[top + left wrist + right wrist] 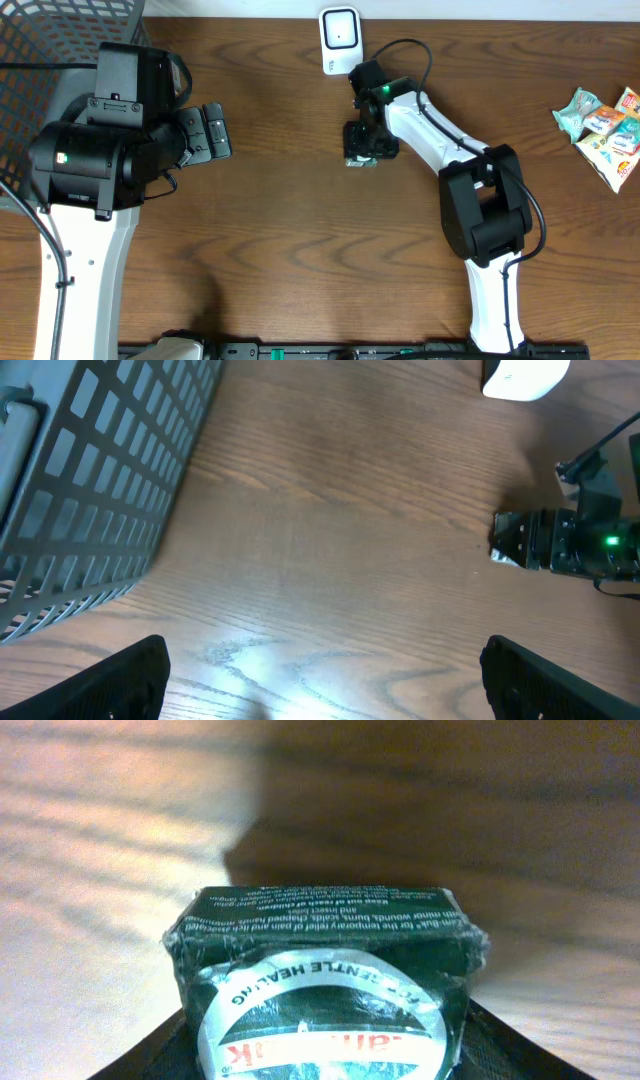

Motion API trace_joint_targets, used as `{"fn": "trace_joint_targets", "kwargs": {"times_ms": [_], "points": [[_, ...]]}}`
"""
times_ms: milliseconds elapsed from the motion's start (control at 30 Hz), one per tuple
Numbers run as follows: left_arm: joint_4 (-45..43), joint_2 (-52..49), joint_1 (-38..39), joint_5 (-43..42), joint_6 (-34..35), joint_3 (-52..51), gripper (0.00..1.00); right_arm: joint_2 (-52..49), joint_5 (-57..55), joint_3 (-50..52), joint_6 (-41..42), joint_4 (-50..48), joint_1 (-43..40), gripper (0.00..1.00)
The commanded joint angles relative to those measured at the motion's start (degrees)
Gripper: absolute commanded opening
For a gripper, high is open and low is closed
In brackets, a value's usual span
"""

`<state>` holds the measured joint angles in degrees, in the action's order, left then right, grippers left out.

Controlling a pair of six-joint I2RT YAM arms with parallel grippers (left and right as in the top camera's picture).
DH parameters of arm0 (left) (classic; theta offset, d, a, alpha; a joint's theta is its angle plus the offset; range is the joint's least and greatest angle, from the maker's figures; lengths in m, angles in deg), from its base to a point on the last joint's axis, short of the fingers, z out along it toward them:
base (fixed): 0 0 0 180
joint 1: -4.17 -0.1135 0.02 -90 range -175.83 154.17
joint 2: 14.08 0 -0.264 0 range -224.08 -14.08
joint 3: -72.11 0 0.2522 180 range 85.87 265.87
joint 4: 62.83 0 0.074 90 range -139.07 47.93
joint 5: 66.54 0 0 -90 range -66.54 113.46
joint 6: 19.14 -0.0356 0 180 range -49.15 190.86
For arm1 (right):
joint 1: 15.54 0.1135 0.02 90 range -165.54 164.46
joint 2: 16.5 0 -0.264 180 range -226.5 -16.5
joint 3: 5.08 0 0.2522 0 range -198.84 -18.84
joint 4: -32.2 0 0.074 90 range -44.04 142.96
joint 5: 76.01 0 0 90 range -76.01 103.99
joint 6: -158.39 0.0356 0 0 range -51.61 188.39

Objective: Scan the item barcode

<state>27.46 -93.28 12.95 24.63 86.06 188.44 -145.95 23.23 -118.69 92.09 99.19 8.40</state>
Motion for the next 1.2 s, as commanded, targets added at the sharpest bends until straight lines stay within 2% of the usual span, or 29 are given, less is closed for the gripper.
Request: {"fn": "trace_joint_targets", "kwargs": {"times_ms": [0, 167, 400, 533, 800, 933, 1167], "points": [[0.2, 0.1, -0.2, -0.4, 0.1, -0.3, 0.98, 0.6, 15.8, -0.6, 0.7, 1.7, -1.4, 0.57], [0.2, 0.1, -0.2, -0.4, 0.1, -0.3, 0.98, 1.4, 32.2, -0.7, 0.7, 2.8, -4.0, 0.56], [0.2, 0.1, -0.2, -0.4, 0.1, -0.3, 0.98, 1.5, 64.6, -0.7, 0.8, 2.7, -9.4, 0.57], [0.2, 0.1, -0.2, -0.4, 0.1, -0.3, 0.98, 1.5, 74.9, -0.7, 5.5, 2.7, -11.6, 0.56], [0.2, 0.1, -0.2, -0.4, 0.1, -0.3, 0.98, 1.5, 79.4, -0.7, 22.3, 2.3, -13.8, 0.56], [0.2, 0.1, -0.2, -0.4, 0.1, -0.3, 0.98, 1.5, 79.4, -0.7, 29.5, -1.6, -13.9, 0.54], [0.2, 0.1, -0.2, -0.4, 0.1, -0.3, 0.98, 1.5, 78.8, -0.7, 30.5, -4.0, -13.7, 0.54]]}}
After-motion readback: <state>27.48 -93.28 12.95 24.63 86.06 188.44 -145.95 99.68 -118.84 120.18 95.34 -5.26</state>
